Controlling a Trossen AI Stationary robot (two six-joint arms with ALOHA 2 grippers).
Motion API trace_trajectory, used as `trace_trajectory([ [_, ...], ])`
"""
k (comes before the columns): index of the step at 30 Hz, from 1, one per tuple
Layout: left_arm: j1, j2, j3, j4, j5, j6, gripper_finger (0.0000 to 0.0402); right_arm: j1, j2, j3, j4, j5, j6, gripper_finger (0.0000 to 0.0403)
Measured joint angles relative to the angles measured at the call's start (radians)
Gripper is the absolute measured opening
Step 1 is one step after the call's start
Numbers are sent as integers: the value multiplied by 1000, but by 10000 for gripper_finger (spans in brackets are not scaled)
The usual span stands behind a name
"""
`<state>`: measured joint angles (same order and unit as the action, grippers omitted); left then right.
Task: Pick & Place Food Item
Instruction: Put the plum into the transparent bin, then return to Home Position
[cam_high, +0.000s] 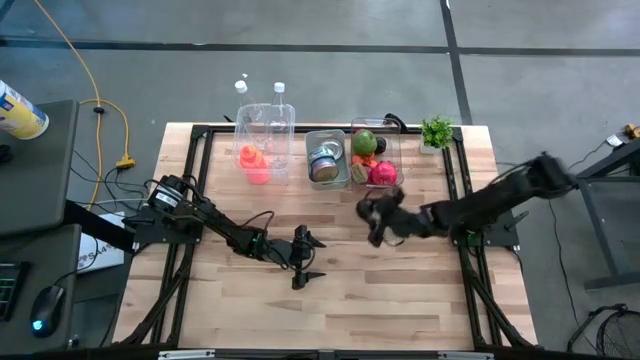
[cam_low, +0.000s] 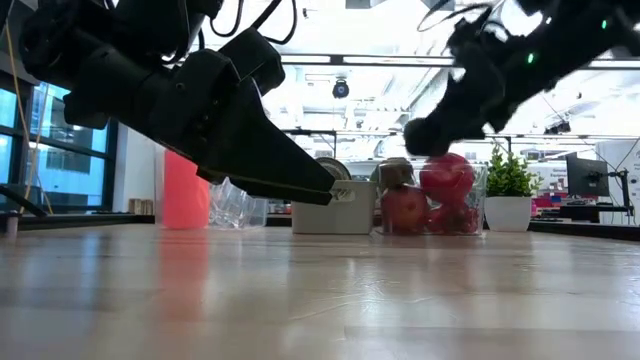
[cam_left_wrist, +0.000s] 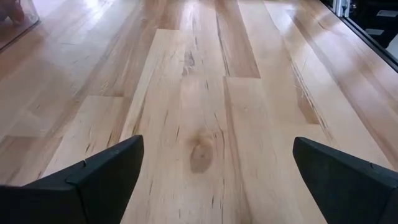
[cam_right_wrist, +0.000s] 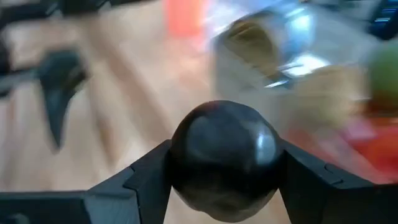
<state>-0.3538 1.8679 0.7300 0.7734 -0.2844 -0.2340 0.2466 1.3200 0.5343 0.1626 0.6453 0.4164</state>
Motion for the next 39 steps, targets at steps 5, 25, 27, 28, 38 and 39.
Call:
trace_trajectory([
  [5,6,0,0,-3,0,27,399,-63,-211,0,-156,119,19,225],
  [25,87,-12,0,-115,125,55,399,-580,-215,1,-96,-132,-46,279],
  [27,106,-13,0,-117,170,54,399,-587,-204,1,-80,-131,-62,289],
  [28,117,-13,0,-118,193,53,399,-590,-200,1,-74,-131,-75,294],
  [38,158,-13,0,-99,248,46,399,-535,-226,1,-12,-211,-178,302],
  [39,158,-13,0,-99,248,46,399,-515,-237,1,-10,-256,-180,301],
])
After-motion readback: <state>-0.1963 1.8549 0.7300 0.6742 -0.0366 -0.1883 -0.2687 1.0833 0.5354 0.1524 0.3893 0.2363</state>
